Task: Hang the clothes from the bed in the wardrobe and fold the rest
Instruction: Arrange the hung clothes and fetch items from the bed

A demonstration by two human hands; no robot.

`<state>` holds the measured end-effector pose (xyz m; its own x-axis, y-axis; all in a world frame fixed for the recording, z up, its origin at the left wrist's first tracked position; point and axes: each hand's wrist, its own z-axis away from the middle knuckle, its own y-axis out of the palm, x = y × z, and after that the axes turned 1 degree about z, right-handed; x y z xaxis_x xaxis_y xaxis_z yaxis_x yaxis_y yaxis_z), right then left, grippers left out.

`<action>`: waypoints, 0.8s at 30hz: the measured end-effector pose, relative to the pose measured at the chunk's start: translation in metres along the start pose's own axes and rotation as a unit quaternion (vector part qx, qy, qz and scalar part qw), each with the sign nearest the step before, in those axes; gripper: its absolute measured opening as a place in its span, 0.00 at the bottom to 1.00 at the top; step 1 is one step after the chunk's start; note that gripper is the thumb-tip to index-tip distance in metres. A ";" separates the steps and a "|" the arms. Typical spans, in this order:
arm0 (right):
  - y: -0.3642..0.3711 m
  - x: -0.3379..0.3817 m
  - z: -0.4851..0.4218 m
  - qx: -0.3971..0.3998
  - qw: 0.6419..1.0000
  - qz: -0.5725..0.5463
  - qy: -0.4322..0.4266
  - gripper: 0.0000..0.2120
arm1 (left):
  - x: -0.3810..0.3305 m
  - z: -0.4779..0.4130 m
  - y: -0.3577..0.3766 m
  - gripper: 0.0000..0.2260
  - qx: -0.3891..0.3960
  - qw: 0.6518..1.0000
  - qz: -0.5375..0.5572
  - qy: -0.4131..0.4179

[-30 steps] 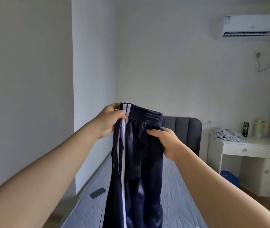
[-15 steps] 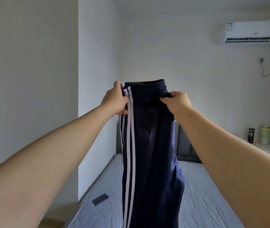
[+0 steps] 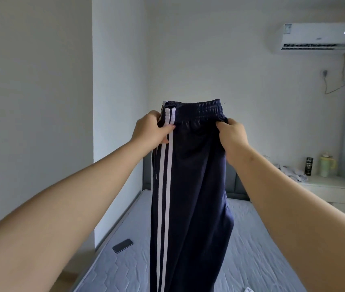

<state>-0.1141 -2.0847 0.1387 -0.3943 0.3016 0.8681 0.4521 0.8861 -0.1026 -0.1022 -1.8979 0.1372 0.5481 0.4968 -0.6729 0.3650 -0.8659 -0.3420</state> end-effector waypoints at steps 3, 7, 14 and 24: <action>0.003 -0.003 0.006 -0.003 1.000 -0.023 -0.004 0.11 | -0.002 0.002 0.003 0.03 0.012 0.998 0.058 -0.011; 0.003 0.002 0.010 0.008 0.994 -0.106 -0.023 0.08 | -0.011 0.004 0.002 0.07 0.018 0.984 0.166 -0.068; 0.011 -0.009 -0.001 0.024 0.997 -0.046 0.062 0.03 | 0.003 0.000 0.004 0.07 0.068 0.970 0.163 -0.168; 0.034 -0.092 -0.035 0.031 0.995 0.027 0.090 0.09 | 0.077 -0.017 0.066 0.10 0.134 0.973 0.100 -0.160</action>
<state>-0.0348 -2.0947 0.0726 -0.2194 0.2861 0.9328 0.4163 0.8921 -0.1757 -0.0231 -1.9159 0.0739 0.3099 0.3102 -0.8987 0.0415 -0.9488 -0.3132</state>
